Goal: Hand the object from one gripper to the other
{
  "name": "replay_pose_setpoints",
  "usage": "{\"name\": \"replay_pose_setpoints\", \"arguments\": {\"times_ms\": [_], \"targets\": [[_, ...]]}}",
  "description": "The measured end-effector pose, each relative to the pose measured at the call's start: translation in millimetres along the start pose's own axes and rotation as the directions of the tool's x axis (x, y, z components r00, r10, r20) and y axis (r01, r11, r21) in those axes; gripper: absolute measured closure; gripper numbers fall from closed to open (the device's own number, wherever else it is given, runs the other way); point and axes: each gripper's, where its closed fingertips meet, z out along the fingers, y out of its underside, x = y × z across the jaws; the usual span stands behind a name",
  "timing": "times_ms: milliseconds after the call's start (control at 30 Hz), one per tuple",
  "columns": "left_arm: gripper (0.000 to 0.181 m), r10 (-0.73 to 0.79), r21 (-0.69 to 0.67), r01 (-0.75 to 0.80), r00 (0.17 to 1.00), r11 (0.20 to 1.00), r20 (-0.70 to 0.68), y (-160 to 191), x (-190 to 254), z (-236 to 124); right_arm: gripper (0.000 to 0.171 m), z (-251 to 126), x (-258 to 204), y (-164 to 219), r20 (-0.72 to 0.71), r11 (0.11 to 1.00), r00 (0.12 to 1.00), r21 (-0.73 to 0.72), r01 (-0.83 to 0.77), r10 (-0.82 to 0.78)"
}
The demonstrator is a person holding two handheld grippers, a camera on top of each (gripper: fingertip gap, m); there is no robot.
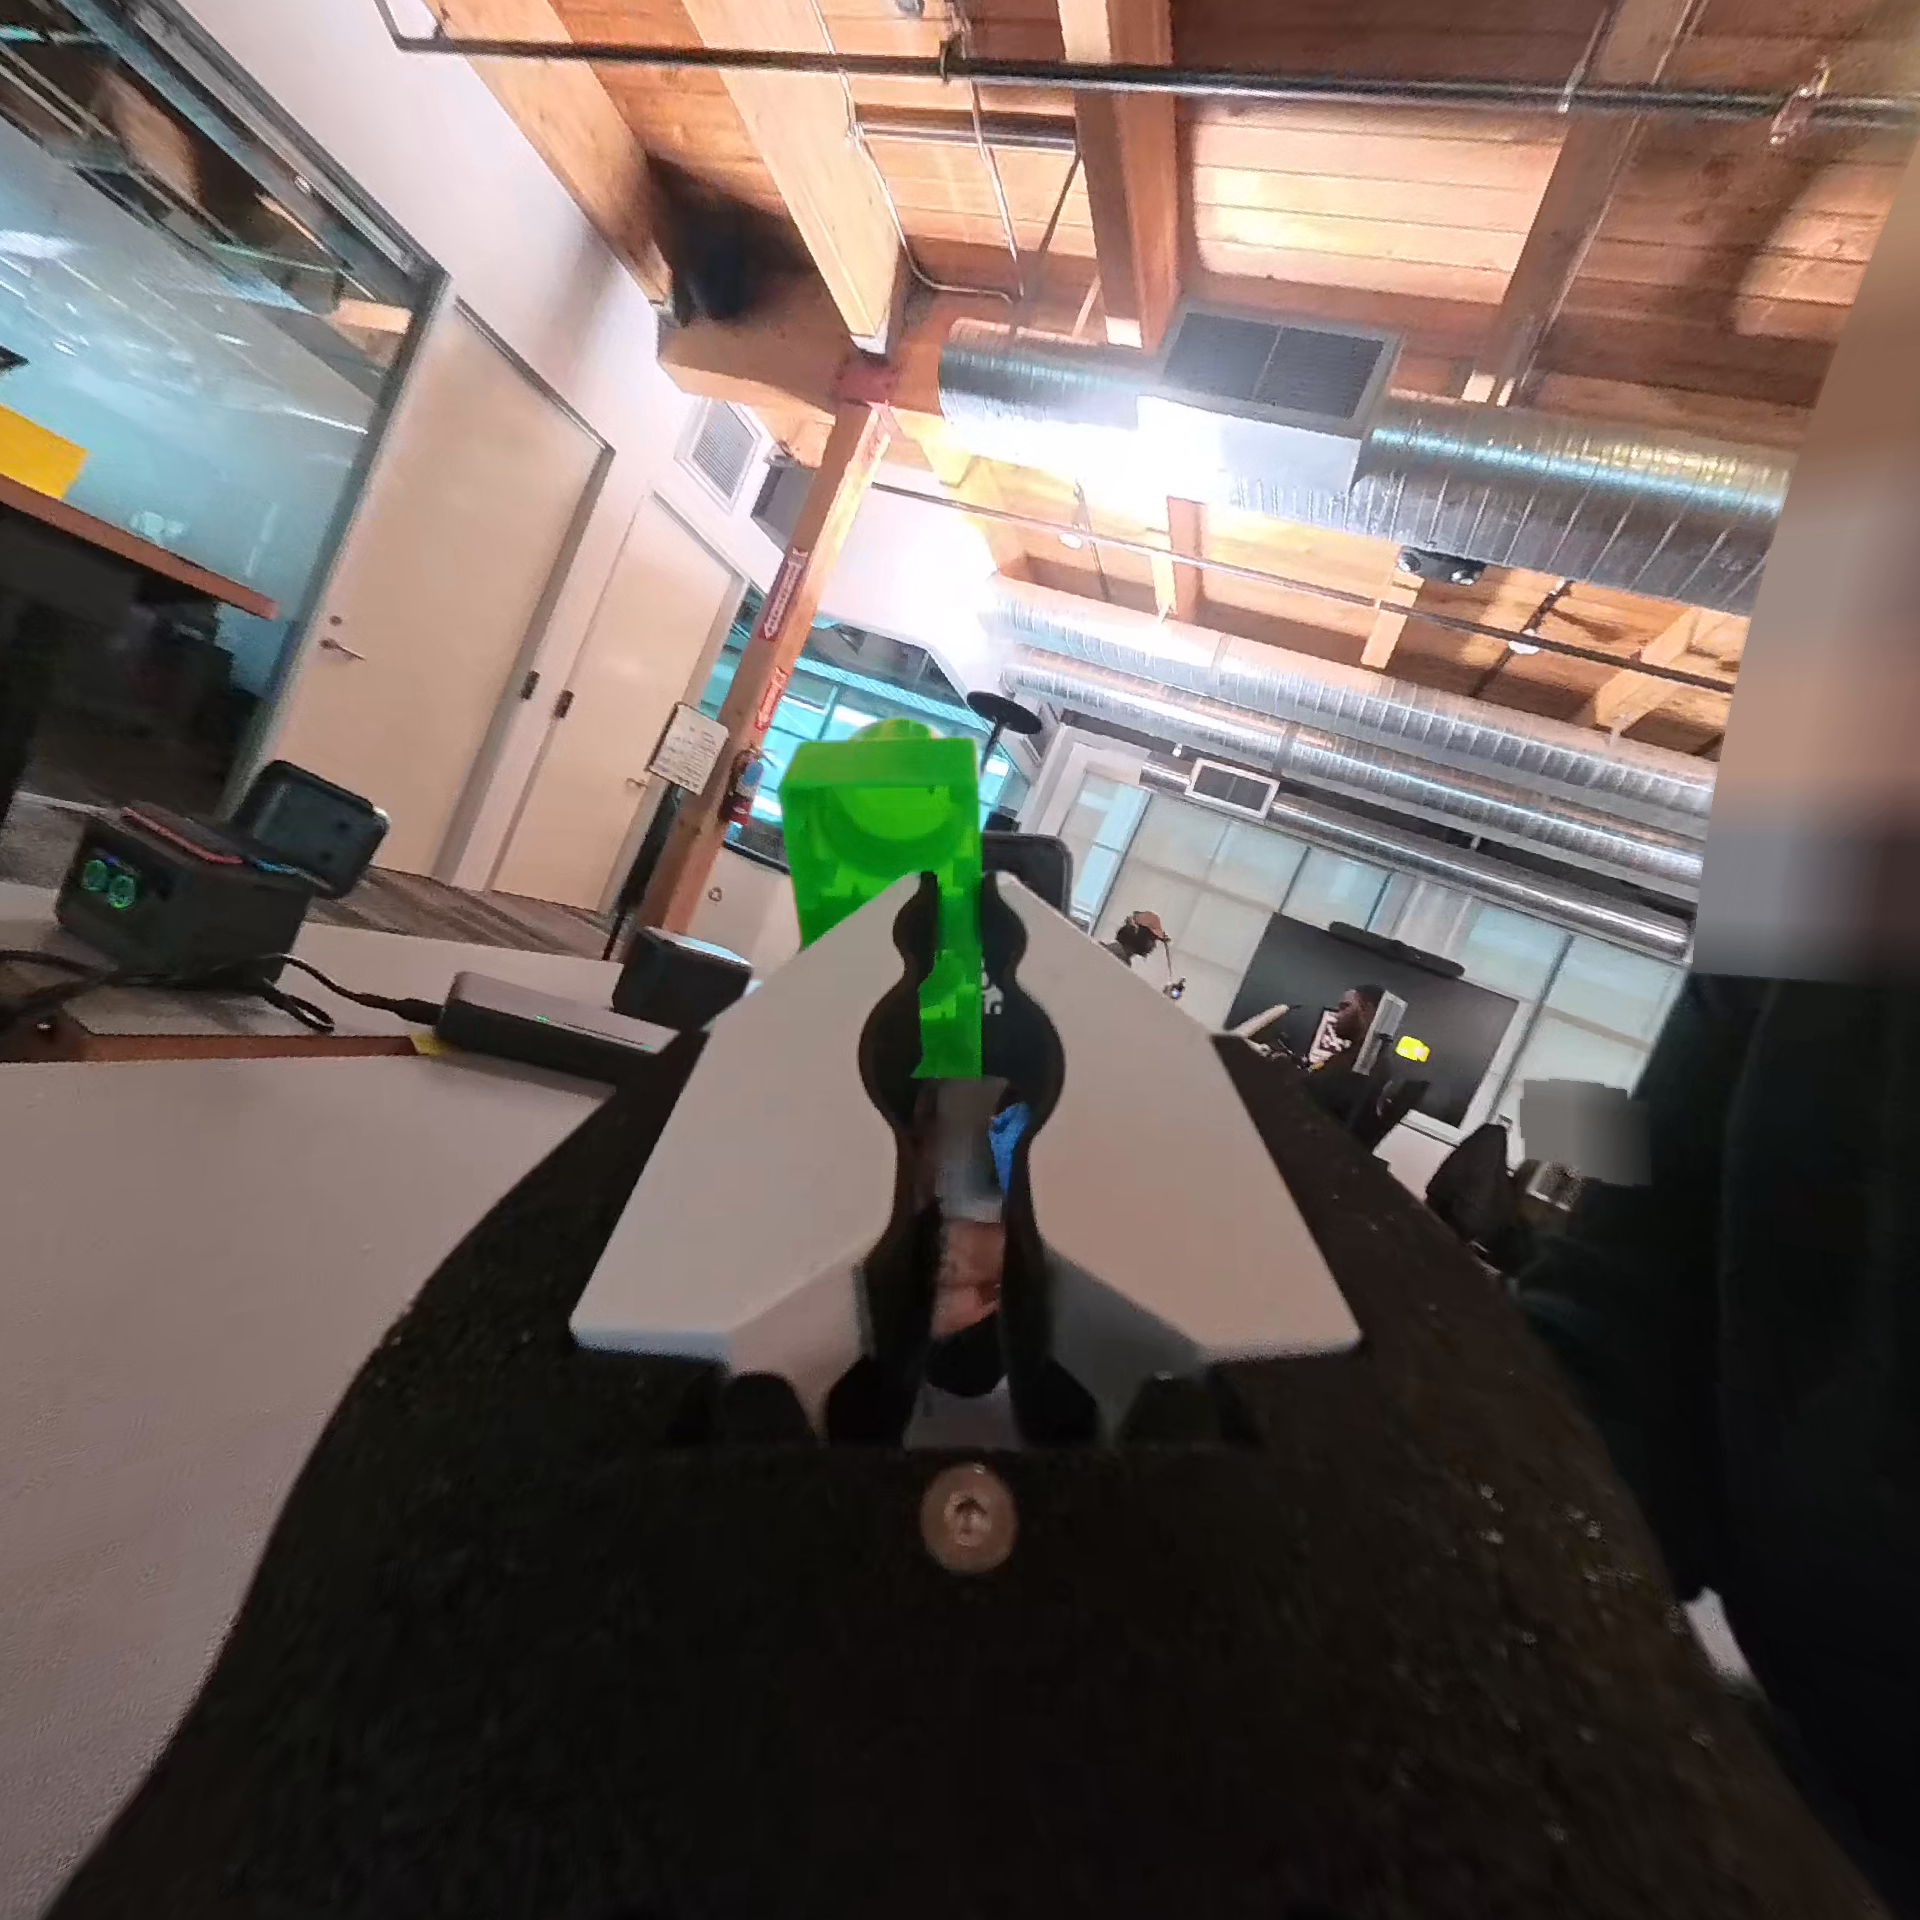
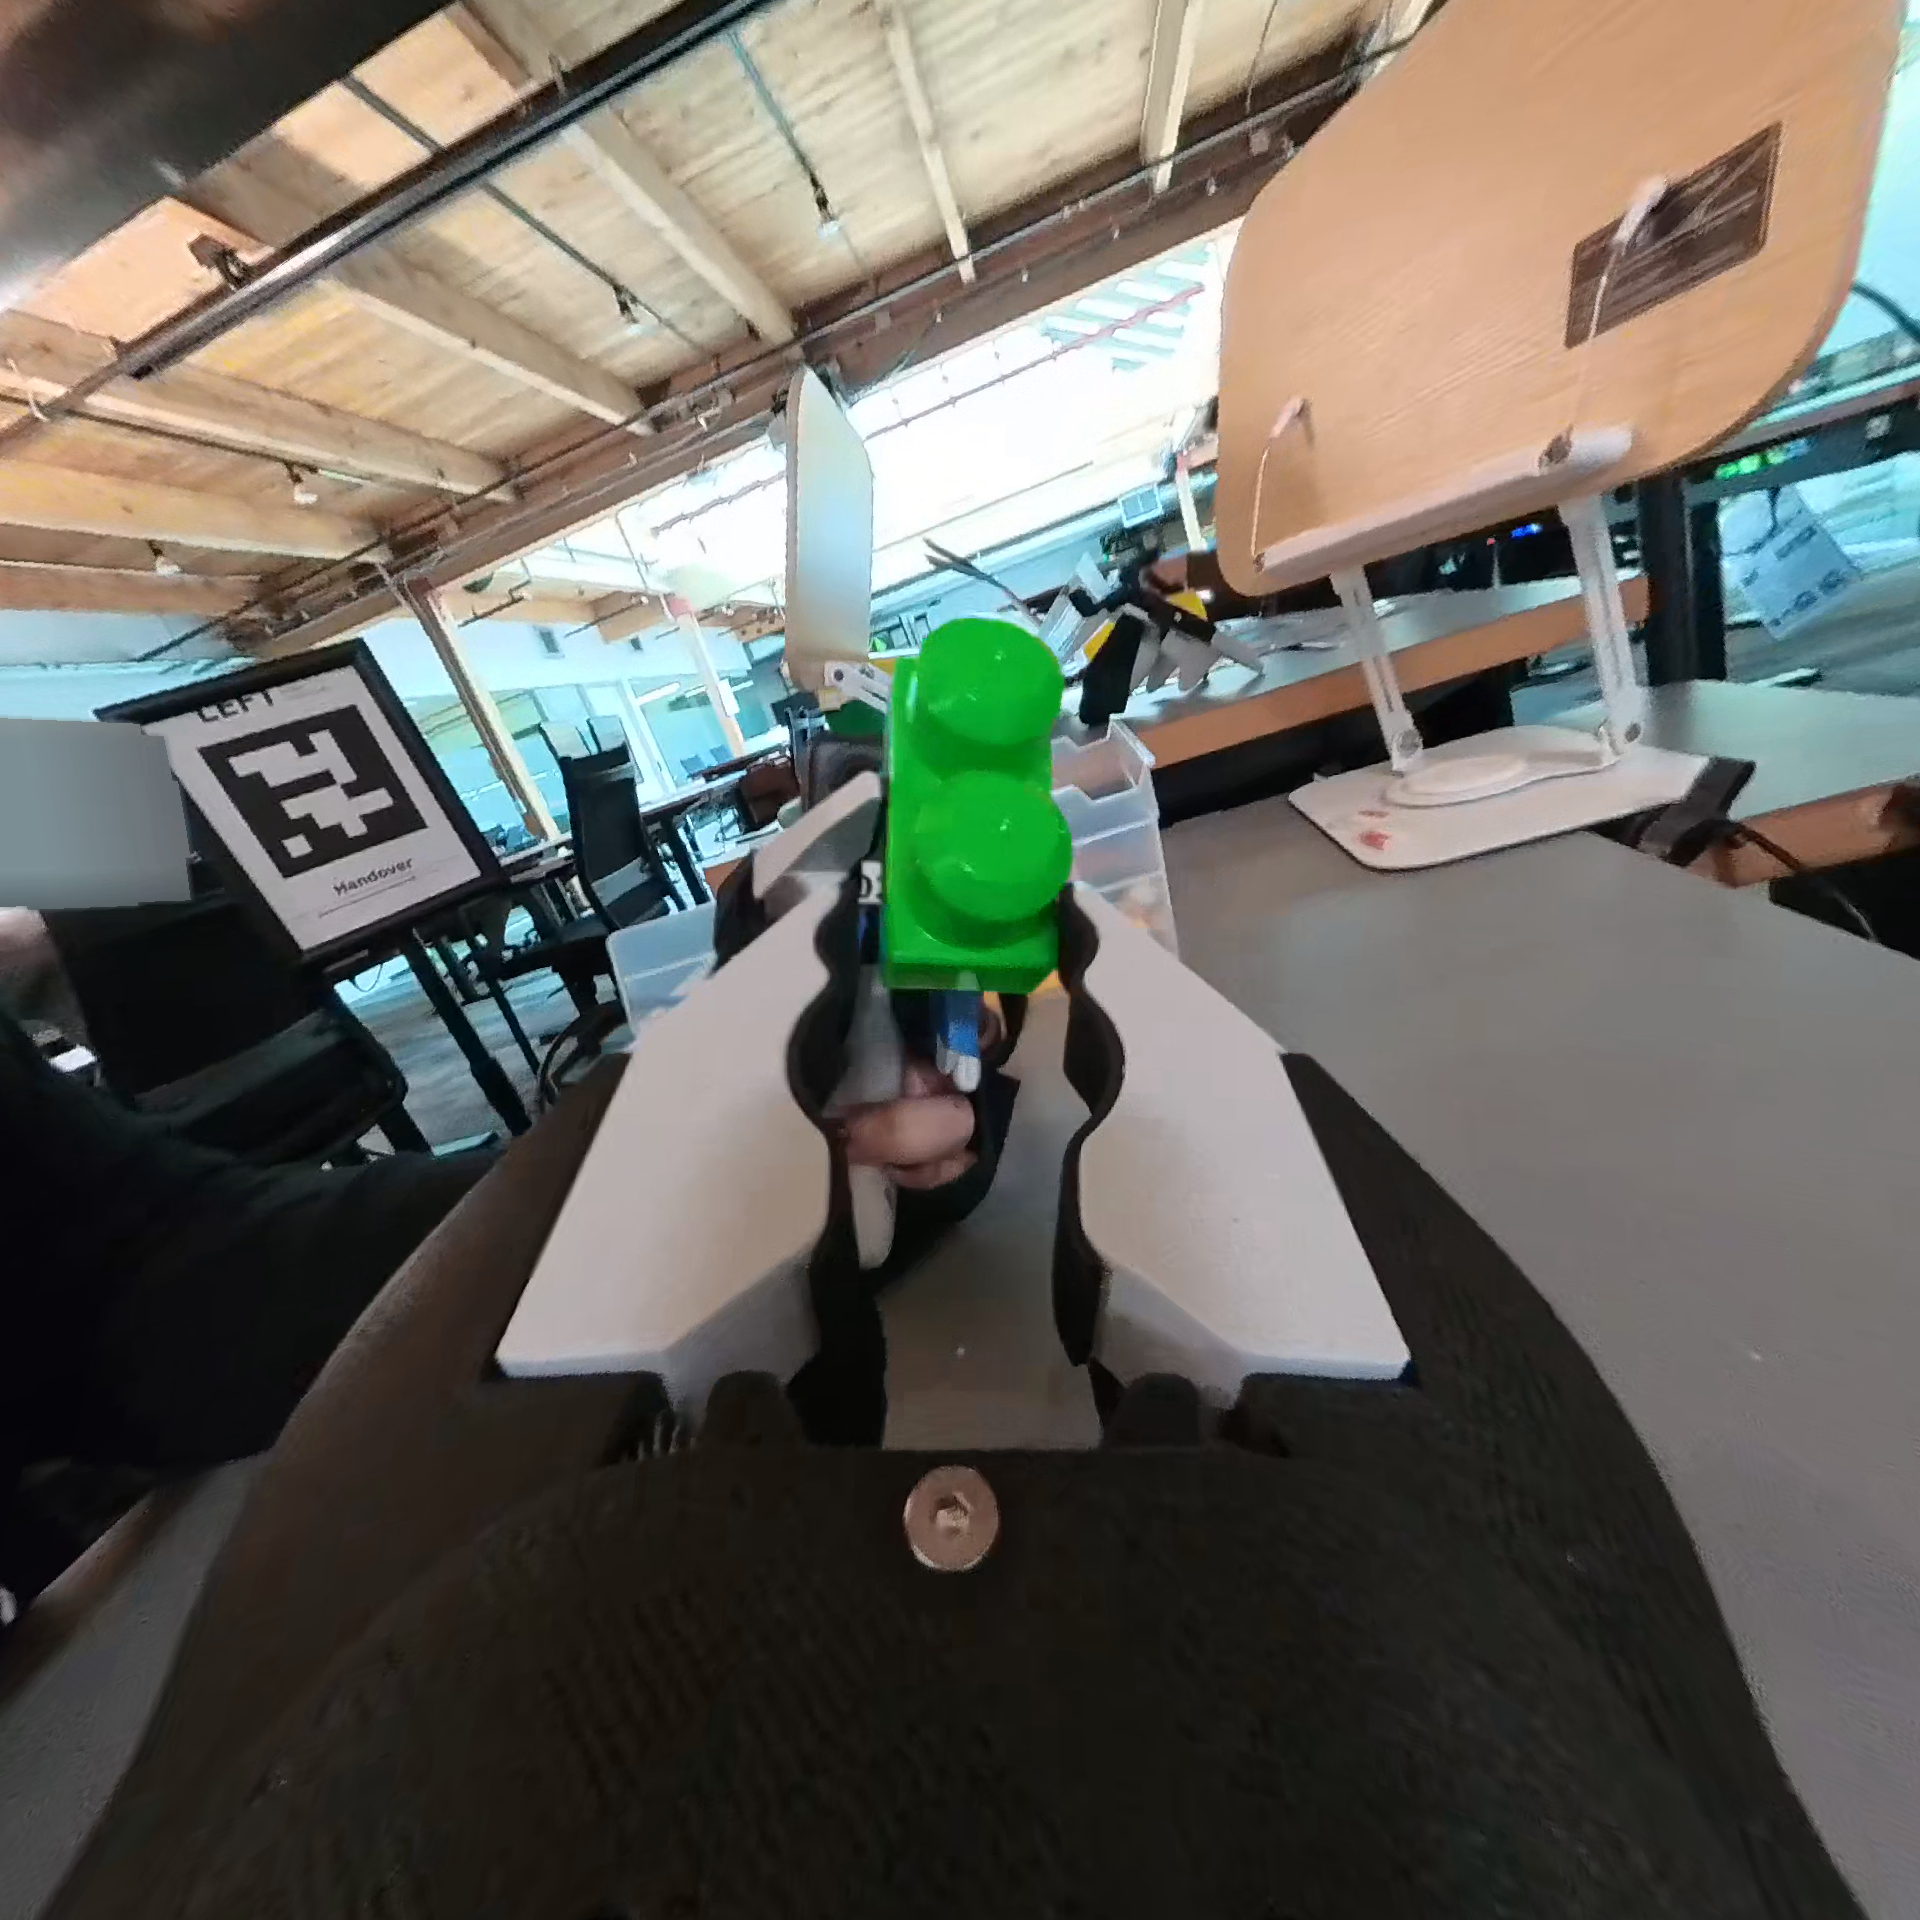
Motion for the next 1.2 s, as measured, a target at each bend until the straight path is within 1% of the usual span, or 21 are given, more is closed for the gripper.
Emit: {"name": "replay_pose_setpoints", "arguments": {"times_ms": [33,67,133,200,267,300,367,433,500,567,633,733,833,900,933,1000,1033,1067,1100,1133,1200], "targets": [[0.175,-0.01,-0.005,0.01,1.0,1.0,-0.011,1.0,1.2,0.5,0.139,-0.7,1.5,1.4,-0.01,1.0,1.0,-0.01,0.003,-0.003],[0.175,-0.011,-0.006,0.011,1.0,1.0,-0.004,1.3,-0.2,0.6,0.139,-1.6,2.6,1.5,-0.02,1.0,1.0,-0.018,0.005,-0.005],[0.152,0.075,0.026,-0.076,0.995,0.997,0.061,-3.9,-4.5,0.9,0.139,-4.1,5.5,-1.7,-0.054,0.999,0.998,-0.035,0.042,-0.044],[0.129,0.172,0.033,-0.181,0.967,0.983,0.185,-11.1,-14.9,-1.8,0.14,-11.0,16.0,-10.0,-0.171,0.982,0.968,-0.042,0.182,-0.186],[0.107,0.214,-0.018,-0.218,0.937,0.976,0.277,-10.3,-26.9,-6.2,0.14,-18.5,22.4,-17.0,-0.276,0.927,0.885,-0.099,0.362,-0.375],[0.107,0.211,-0.032,-0.211,0.932,0.977,0.296,-9.0,-30.4,-7.7,0.139,-21.4,24.7,-19.2,-0.318,0.872,0.813,-0.153,0.464,-0.488],[0.107,0.148,-0.029,-0.146,0.948,0.989,0.284,-5.8,-32.1,-7.2,0.139,-26.8,30.7,-19.7,-0.371,0.693,0.588,-0.319,0.646,-0.719],[0.104,0.064,-0.008,-0.064,0.964,0.998,0.259,-2.8,-33.4,-5.7,0.139,-29.4,34.4,-15.9,-0.322,0.41,0.272,-0.519,0.75,-0.907],[0.101,0.011,-0.001,-0.011,0.97,1.0,0.244,-0.9,-34.5,-4.6,0.14,-23.4,26.4,-13.3,-0.222,0.133,-0.007,-0.608,0.782,-0.975],[0.099,-0.008,-0.005,0.01,0.973,1.0,0.231,0.5,-34.0,-4.0,0.139,-11.0,13.7,-6.6,-0.156,0.006,-0.109,-0.596,0.803,-0.982],[0.102,-0.028,0.0,0.028,0.98,1.0,0.197,0.6,-29.8,-2.9,0.139,-4.5,10.8,-1.2,-0.121,-0.037,-0.134,-0.595,0.803,-0.984],[0.127,-0.072,0.024,0.07,0.992,0.997,0.103,-1.8,-17.9,-2.1,0.139,-3.0,11.1,2.6,-0.11,-0.038,-0.126,-0.587,0.809,-0.986],[0.136,-0.076,0.048,0.073,0.995,0.996,0.07,-5.8,-12.9,-2.0,0.138,-1.2,7.6,3.4,-0.162,0.097,0.012,-0.525,0.845,-0.987],[0.136,-0.086,0.104,0.084,0.996,0.991,0.019,-16.2,-6.6,-5.7,0.131,-3.0,10.5,1.9,-0.228,0.326,0.246,-0.453,0.829,-0.942],[0.137,-0.096,0.134,0.095,0.995,0.986,-0.003,-22.0,-4.6,-8.7,0.131,-3.0,11.3,2.5,-0.24,0.48,0.416,-0.391,0.785,-0.877],[0.136,-0.102,0.158,0.107,0.994,0.982,-0.043,-28.1,-1.0,-13.6,0.132,-0.4,5.9,12.5,-0.148,0.825,0.821,-0.243,0.511,-0.552],[0.136,-0.106,0.157,0.117,0.992,0.981,-0.074,-29.5,2.4,-14.6,0.131,-0.6,-0.5,15.7,-0.055,0.944,0.957,-0.186,0.272,-0.286],[0.136,-0.105,0.157,0.121,0.989,0.98,-0.107,-30.8,6.5,-14.9,0.126,-2.3,-6.5,14.2,0.045,0.989,0.999,-0.147,0.013,-0.007],[0.136,-0.1,0.155,0.123,0.984,0.98,-0.148,-31.7,12.4,-14.7,0.121,-5.3,-11.9,8.9,0.146,0.968,0.961,-0.12,-0.219,0.235],[0.136,-0.101,0.147,0.13,0.977,0.981,-0.186,-31.5,17.7,-13.8,0.116,-8.6,-14.4,2.4,0.226,0.908,0.879,-0.107,-0.405,0.419],[0.136,-0.082,0.126,0.114,0.969,0.985,-0.232,-27.7,26.3,-10.5,0.111,-11.7,-15.1,-4.5,0.317,0.764,0.704,-0.124,-0.633,0.635]]}}
